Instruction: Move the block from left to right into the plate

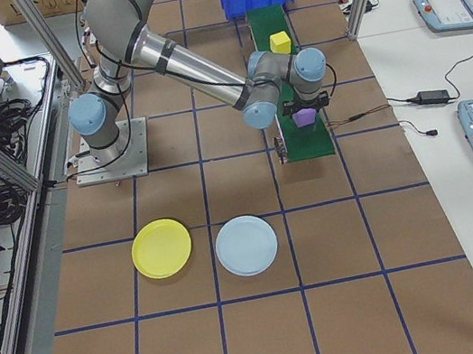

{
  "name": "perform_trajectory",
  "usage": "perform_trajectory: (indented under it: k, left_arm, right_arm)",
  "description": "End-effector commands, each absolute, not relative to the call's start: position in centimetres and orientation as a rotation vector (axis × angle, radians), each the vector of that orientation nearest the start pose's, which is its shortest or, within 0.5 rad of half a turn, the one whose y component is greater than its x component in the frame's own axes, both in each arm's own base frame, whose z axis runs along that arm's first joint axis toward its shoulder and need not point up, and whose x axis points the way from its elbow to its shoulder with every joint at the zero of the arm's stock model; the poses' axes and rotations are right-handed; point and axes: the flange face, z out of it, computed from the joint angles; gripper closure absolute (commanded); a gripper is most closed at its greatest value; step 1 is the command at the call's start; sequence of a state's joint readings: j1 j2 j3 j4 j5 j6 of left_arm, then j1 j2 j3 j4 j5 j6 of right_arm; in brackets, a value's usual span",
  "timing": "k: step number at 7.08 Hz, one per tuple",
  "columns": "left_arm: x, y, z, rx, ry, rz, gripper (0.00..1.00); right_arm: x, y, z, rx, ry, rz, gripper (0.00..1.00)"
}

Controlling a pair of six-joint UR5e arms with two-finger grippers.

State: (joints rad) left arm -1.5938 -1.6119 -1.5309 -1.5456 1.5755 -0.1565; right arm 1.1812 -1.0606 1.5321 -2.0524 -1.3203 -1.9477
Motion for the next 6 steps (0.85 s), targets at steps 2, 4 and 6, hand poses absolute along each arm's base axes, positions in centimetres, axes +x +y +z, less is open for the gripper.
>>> perform_trajectory:
  k: [2, 4, 6]
  left_arm:
    - [-14.5, -50.9, 49.0, -0.204, 3.126, -0.042, 0.0]
    - [-14.5, -50.8, 49.0, -0.207, 3.125, -0.042, 0.0]
    - [-14.6, -50.8, 49.0, -0.204, 3.129, -0.039, 0.0]
  right_arm:
    - [-11.9, -65.3, 30.3, -2.152, 2.258, -0.316, 0.89]
    - [-20.4, -61.6, 32.5, -2.015, 2.421, -0.328, 0.9]
    - [-29.6, -55.0, 31.1, -1.776, 2.577, -0.308, 0.9]
